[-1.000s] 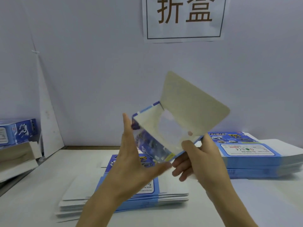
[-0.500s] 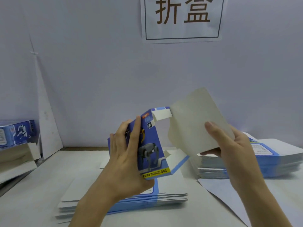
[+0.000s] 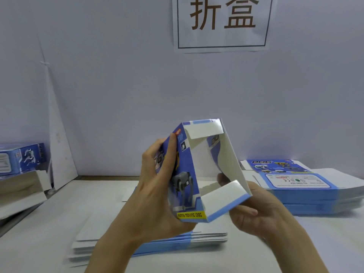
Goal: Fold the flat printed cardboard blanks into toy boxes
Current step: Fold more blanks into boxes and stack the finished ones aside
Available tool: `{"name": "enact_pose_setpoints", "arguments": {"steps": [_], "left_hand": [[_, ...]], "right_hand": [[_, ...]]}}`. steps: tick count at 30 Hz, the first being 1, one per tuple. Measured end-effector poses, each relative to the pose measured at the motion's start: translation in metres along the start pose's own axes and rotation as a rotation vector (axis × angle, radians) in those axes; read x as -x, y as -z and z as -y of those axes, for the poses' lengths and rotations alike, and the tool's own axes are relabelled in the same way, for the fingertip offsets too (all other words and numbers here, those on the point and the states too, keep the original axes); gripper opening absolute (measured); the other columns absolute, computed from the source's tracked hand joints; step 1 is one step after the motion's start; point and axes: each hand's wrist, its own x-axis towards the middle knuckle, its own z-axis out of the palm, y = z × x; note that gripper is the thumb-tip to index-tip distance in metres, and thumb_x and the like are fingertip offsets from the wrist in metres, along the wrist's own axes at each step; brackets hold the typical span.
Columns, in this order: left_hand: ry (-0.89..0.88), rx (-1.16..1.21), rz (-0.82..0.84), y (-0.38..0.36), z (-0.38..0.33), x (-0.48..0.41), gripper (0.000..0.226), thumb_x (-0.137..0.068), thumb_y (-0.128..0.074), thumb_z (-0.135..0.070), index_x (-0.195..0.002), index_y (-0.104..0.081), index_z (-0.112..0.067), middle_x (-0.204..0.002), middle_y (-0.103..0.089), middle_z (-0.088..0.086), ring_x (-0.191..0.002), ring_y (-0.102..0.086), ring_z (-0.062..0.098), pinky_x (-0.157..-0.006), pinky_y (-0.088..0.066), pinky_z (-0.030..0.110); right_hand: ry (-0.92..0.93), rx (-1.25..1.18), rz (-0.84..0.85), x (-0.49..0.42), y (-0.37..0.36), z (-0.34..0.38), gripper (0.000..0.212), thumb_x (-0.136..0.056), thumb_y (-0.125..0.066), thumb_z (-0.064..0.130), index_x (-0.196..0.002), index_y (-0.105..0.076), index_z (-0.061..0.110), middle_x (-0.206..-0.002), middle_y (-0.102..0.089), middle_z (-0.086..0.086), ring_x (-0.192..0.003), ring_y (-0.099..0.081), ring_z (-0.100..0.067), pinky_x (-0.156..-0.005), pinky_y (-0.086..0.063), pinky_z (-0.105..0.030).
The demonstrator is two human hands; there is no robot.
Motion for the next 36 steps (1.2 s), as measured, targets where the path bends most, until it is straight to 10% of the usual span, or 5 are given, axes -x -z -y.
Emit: {"name": "enact_pose_setpoints", "arguments": {"steps": [3, 8, 20, 24, 36], "left_hand": [[-0.119, -0.101, 0.023, 0.007, 0.009, 0.016, 0.127, -0.06, -0.077, -0.058, -0.154, 0.0, -0.024, -0.145, -0.022, 0.008, -0.138, -0.028, 0.004, -0.103, -0.03, 0.007], [-0.057, -0.171, 0.009, 0.018, 0.009, 0.016, 0.124, -0.053, -0.073, -0.064, -0.15, 0.002, -0.045, -0.144, -0.014, -0.009, -0.135, -0.031, 0.02, -0.1, -0.047, 0.041], [-0.049, -0.247, 0.027, 0.008, 0.002, 0.018, 0.117, -0.053, -0.07, -0.067, -0.15, -0.007, -0.047, -0.139, -0.02, -0.013, -0.125, -0.041, 0.018, -0.092, -0.041, 0.022], [-0.048, -0.34, 0.011, 0.009, -0.001, 0.016, 0.113, -0.057, -0.069, -0.064, -0.152, -0.013, -0.036, -0.141, -0.022, -0.001, -0.127, -0.039, 0.023, -0.101, -0.044, 0.051], [-0.077, -0.511, 0.055, 0.003, 0.012, 0.019, 0.119, -0.05, -0.076, -0.054, -0.15, -0.02, -0.018, -0.14, -0.031, 0.014, -0.136, -0.021, 0.023, -0.112, -0.013, 0.057]], "right_hand": [[0.203, 0.135, -0.215, -0.002, -0.005, 0.007, 0.023, -0.053, -0.086, 0.007, -0.064, -0.066, 0.006, -0.051, -0.055, -0.001, -0.028, -0.039, -0.005, -0.022, -0.021, -0.011], [0.708, 0.672, -0.44, 0.009, -0.002, 0.021, 0.014, -0.081, -0.068, 0.021, -0.093, -0.073, 0.015, -0.069, -0.066, 0.002, -0.053, -0.057, -0.009, -0.037, -0.041, -0.018], [1.365, 0.984, -0.503, 0.007, -0.002, 0.01, 0.024, -0.094, -0.06, 0.016, -0.107, -0.071, 0.034, -0.089, -0.07, 0.029, -0.078, -0.064, 0.003, -0.065, -0.054, -0.015], [1.013, 0.665, -0.3, 0.01, -0.008, 0.016, 0.03, -0.078, -0.059, 0.056, -0.096, -0.076, 0.04, -0.091, -0.074, 0.014, -0.08, -0.065, -0.001, -0.065, -0.054, -0.018], [0.469, 0.601, -0.181, 0.006, -0.009, 0.012, 0.033, -0.086, -0.051, 0.029, -0.103, -0.071, 0.008, -0.09, -0.072, -0.005, -0.08, -0.064, -0.014, -0.07, -0.052, -0.029]]}}
